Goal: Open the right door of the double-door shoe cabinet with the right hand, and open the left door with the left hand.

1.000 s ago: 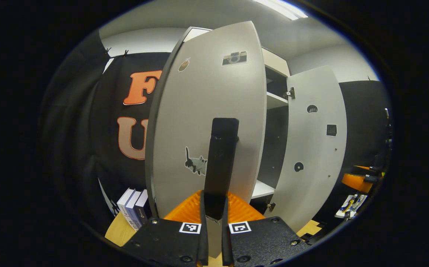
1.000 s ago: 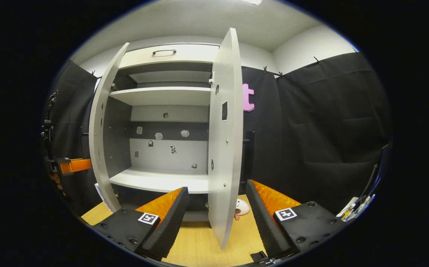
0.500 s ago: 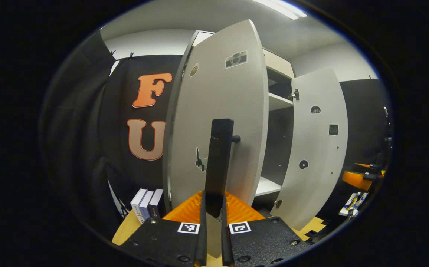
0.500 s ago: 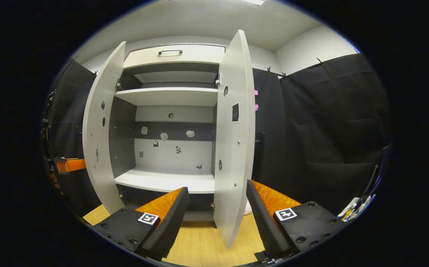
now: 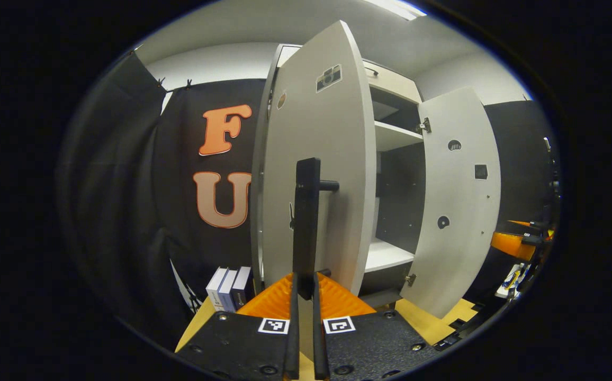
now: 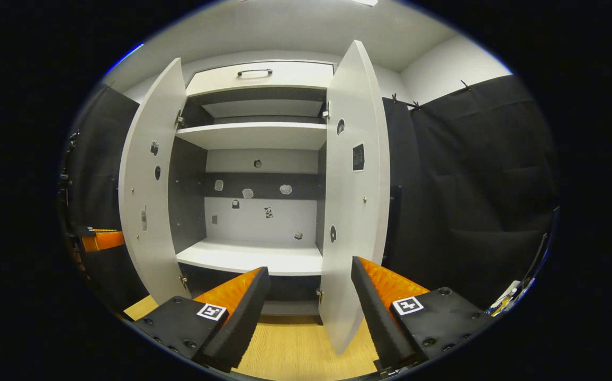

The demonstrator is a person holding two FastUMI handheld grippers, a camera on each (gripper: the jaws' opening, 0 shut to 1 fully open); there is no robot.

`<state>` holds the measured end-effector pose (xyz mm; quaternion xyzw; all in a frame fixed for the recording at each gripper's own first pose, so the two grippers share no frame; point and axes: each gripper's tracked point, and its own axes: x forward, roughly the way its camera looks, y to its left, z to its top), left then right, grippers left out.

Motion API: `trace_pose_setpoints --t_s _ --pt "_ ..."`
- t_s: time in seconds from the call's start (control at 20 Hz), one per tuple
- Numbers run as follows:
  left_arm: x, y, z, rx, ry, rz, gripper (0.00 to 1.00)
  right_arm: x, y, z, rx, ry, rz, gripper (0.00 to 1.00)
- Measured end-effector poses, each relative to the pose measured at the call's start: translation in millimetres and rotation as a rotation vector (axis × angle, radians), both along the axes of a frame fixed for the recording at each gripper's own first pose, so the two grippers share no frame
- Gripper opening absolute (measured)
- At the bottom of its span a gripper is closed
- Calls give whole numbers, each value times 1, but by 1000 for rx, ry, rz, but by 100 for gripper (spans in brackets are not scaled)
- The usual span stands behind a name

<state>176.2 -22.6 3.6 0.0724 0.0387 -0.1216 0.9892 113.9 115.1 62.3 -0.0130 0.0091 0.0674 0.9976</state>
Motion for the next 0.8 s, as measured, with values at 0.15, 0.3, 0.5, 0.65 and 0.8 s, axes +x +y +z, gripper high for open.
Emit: trace_pose_setpoints --t_s 0.15,0.3,0.5,0.65,0.8 --pt "-3 27 5 44 -26 73 6 -2 4 -1 -2 5 5 99" --pt "-17 52 18 66 -58 131 3 -4 8 1 -2 0 14 98" --pt "-44 56 33 19 -81 128 0 -6 16 2 -11 -2 31 98" --pt "-55 50 43 -8 -95 121 1 -9 26 1 -12 0 44 94" --pt "-67 35 47 -28 -98 101 0 -13 21 2 -15 -4 39 98"
